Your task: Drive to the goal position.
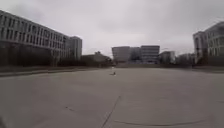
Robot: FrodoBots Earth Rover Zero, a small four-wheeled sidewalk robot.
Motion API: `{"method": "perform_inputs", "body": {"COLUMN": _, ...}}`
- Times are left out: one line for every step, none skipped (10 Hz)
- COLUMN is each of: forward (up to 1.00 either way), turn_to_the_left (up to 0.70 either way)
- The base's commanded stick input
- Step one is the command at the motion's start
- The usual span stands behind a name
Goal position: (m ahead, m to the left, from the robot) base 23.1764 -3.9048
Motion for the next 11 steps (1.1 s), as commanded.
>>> {"method": "perform_inputs", "body": {"forward": 0.70, "turn_to_the_left": 0.00}}
{"method": "perform_inputs", "body": {"forward": 0.70, "turn_to_the_left": 0.00}}
{"method": "perform_inputs", "body": {"forward": 0.70, "turn_to_the_left": 0.00}}
{"method": "perform_inputs", "body": {"forward": 0.70, "turn_to_the_left": 0.00}}
{"method": "perform_inputs", "body": {"forward": 0.70, "turn_to_the_left": 0.00}}
{"method": "perform_inputs", "body": {"forward": 0.70, "turn_to_the_left": 0.00}}
{"method": "perform_inputs", "body": {"forward": 0.70, "turn_to_the_left": 0.00}}
{"method": "perform_inputs", "body": {"forward": 0.70, "turn_to_the_left": 0.00}}
{"method": "perform_inputs", "body": {"forward": 0.70, "turn_to_the_left": 0.00}}
{"method": "perform_inputs", "body": {"forward": 0.70, "turn_to_the_left": 0.00}}
{"method": "perform_inputs", "body": {"forward": 0.70, "turn_to_the_left": -0.06}}
